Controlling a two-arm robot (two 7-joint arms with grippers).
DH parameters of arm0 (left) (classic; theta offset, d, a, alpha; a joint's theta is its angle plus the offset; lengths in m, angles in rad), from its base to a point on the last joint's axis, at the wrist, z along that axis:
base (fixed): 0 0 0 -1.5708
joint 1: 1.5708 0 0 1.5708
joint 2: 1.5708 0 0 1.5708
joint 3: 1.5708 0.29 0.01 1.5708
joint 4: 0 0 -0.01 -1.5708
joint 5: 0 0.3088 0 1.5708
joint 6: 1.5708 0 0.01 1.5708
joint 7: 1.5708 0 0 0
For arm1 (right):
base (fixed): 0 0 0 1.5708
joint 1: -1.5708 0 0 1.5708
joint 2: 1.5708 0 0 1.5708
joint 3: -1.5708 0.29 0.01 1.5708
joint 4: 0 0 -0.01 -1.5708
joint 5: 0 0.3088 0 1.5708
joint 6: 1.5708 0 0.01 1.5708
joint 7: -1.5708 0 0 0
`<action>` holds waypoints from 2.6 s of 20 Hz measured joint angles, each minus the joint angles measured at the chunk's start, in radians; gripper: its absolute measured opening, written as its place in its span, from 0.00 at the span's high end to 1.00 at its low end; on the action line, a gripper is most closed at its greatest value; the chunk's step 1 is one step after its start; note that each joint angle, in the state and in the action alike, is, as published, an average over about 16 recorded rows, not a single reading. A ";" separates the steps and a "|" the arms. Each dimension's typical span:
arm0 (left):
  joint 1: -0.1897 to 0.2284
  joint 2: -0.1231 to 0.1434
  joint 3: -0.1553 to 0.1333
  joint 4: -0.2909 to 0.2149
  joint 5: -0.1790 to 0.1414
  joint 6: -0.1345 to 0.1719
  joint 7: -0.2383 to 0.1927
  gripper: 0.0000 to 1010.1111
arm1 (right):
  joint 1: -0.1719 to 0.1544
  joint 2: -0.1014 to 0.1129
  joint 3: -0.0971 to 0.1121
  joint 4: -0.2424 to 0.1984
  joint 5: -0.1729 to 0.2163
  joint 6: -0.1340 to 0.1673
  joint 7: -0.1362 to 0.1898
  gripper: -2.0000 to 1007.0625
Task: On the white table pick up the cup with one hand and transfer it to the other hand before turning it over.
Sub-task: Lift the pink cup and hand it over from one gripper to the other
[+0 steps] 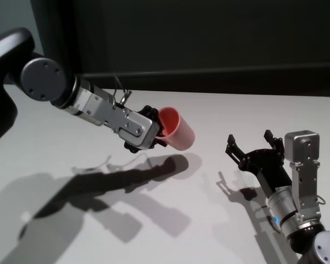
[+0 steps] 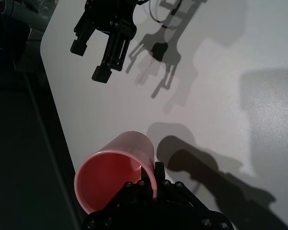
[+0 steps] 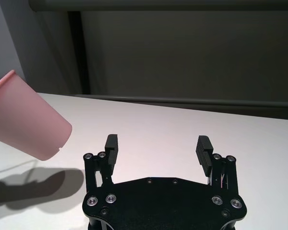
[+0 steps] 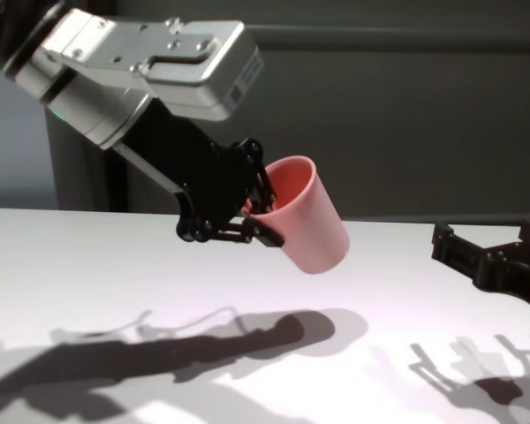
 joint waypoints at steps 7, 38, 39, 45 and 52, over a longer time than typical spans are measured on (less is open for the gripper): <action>0.060 0.051 -0.086 -0.048 -0.150 0.048 0.063 0.95 | 0.000 0.000 0.000 0.000 0.000 0.000 0.000 0.00; 0.318 -0.046 -0.327 -0.044 -0.805 0.198 0.156 0.95 | 0.000 0.000 0.000 0.000 0.000 0.000 0.000 0.00; 0.320 -0.050 -0.326 -0.040 -0.812 0.200 0.153 0.95 | 0.000 0.000 0.000 0.000 0.000 0.000 0.000 0.00; 0.326 -0.066 -0.330 -0.020 -0.857 0.207 0.140 0.95 | 0.000 0.000 0.000 0.000 0.000 0.000 0.000 0.01; 0.327 -0.073 -0.342 -0.011 -0.905 0.212 0.125 0.95 | 0.000 0.000 0.000 0.000 0.000 0.000 0.000 0.01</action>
